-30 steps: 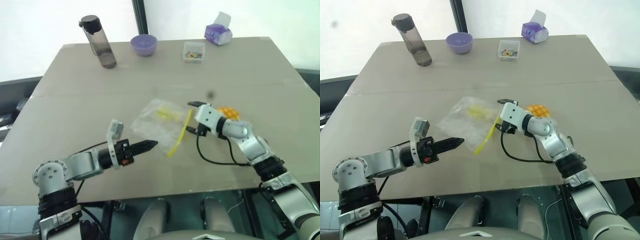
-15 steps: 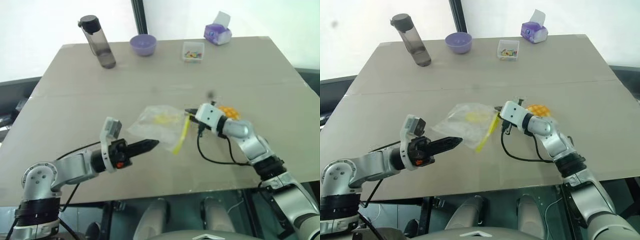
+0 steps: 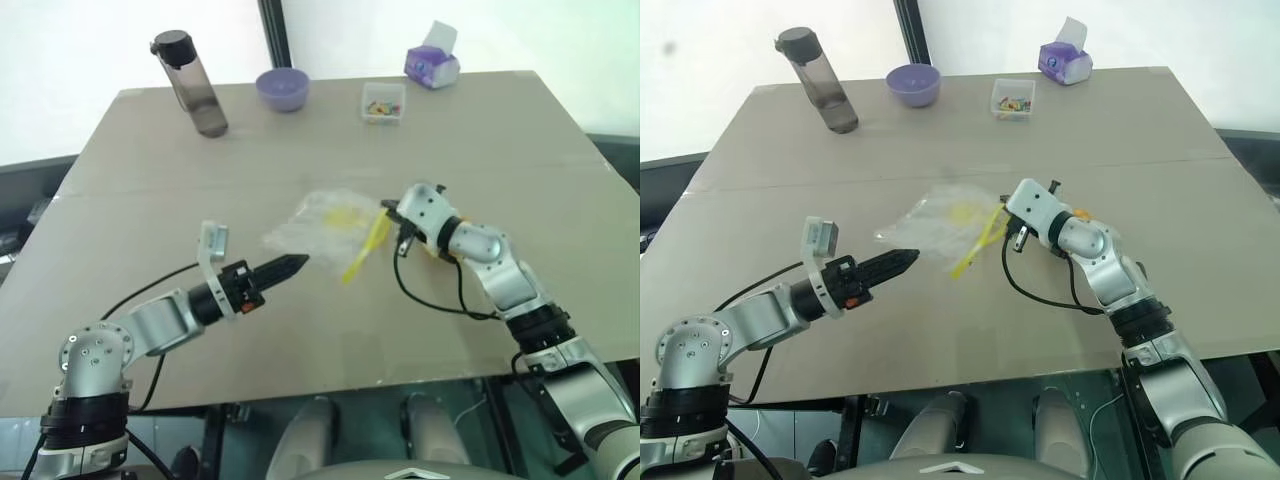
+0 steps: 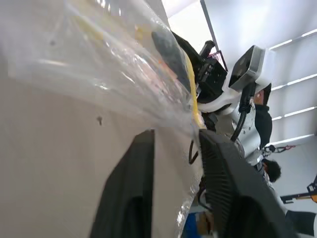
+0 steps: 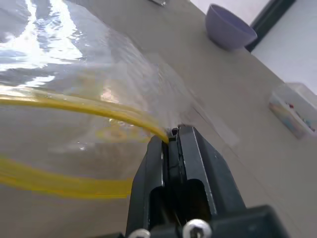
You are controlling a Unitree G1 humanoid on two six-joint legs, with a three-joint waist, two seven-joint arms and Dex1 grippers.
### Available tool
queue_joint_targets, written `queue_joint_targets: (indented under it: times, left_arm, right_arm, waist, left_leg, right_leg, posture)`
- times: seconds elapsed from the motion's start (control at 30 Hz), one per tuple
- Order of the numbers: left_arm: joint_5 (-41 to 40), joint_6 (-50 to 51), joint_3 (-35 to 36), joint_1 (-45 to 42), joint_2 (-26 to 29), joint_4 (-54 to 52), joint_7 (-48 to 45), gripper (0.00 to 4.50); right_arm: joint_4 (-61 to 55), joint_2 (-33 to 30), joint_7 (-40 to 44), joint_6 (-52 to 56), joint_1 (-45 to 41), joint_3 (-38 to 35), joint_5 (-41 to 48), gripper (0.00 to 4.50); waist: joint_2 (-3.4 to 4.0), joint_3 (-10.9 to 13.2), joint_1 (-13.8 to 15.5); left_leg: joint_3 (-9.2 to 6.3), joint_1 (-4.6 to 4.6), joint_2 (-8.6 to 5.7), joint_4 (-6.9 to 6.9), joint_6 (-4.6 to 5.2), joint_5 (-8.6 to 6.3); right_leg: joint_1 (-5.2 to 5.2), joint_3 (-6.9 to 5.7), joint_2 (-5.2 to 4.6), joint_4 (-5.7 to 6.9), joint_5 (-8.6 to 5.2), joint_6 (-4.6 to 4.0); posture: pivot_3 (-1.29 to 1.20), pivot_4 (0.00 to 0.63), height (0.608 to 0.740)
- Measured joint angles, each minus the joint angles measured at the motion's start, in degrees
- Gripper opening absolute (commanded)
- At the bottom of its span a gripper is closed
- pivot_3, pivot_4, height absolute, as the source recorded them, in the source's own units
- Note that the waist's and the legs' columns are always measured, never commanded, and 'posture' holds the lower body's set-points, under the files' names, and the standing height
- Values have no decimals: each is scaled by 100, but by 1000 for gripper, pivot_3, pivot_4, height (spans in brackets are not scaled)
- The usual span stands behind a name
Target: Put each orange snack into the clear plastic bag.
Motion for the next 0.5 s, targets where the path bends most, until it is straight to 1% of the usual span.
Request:
queue_joint_targets:
  times: [0.1,0.17,0.23,0.3,0.43,0.47,0.5]
  left_arm:
    - [284,-114,1,-102,-12,-119,-98,3212]
    - [190,-152,56,-238,-28,-387,-349,3212]
    - [35,-181,131,-326,-19,-680,-577,3212]
    - [73,-256,136,-516,29,-926,-690,3212]
    - [913,-398,-208,-1034,246,-1277,-728,3212]
    - [1346,-437,-454,-1126,373,-1320,-736,3212]
    - [1942,-511,-768,-1202,560,-1354,-759,3212]
  right_arm:
    - [-68,-95,-107,351,-277,2,-307,0]
    - [-97,-88,-242,617,-483,-32,-454,0]
    - [-134,13,-387,877,-525,-70,-517,0]
    - [-133,146,-592,1274,-543,-76,-668,0]
    - [-69,465,-902,1931,-708,-85,-800,0]
    - [-65,502,-970,2065,-749,-84,-863,0]
    - [-67,538,-1050,2223,-810,-44,-985,0]
  waist:
    - [0,2,-14]
    - [-1,1,-16]
    - [-1,1,-25]
    - [-1,2,-23]
    - [-1,1,-30]
    - [-1,1,-29]
    - [0,2,-33]
  left_leg:
    - [4,-15,0,0,0,0]
    - [3,-33,3,1,-3,2]
    - [4,-42,5,0,-3,2]
    - [4,-58,5,1,-4,3]
    - [7,-59,4,2,-5,4]
    - [6,-59,4,2,-5,4]
    - [8,-60,4,1,-5,4]
  right_leg:
    - [-18,3,0,3,2,-2]
    - [-35,2,1,4,4,-5]
    - [-44,2,2,2,4,-6]
    - [-58,2,2,2,5,-6]
    - [-59,3,3,3,8,-10]
    - [-59,2,5,2,8,-10]
    - [-61,3,7,3,8,-10]
  posture:
    - [0,150,739]
    - [0,150,739]
    - [0,150,739]
    - [0,150,739]
    - [0,150,739]
    - [0,150,739]
    - [0,150,739]
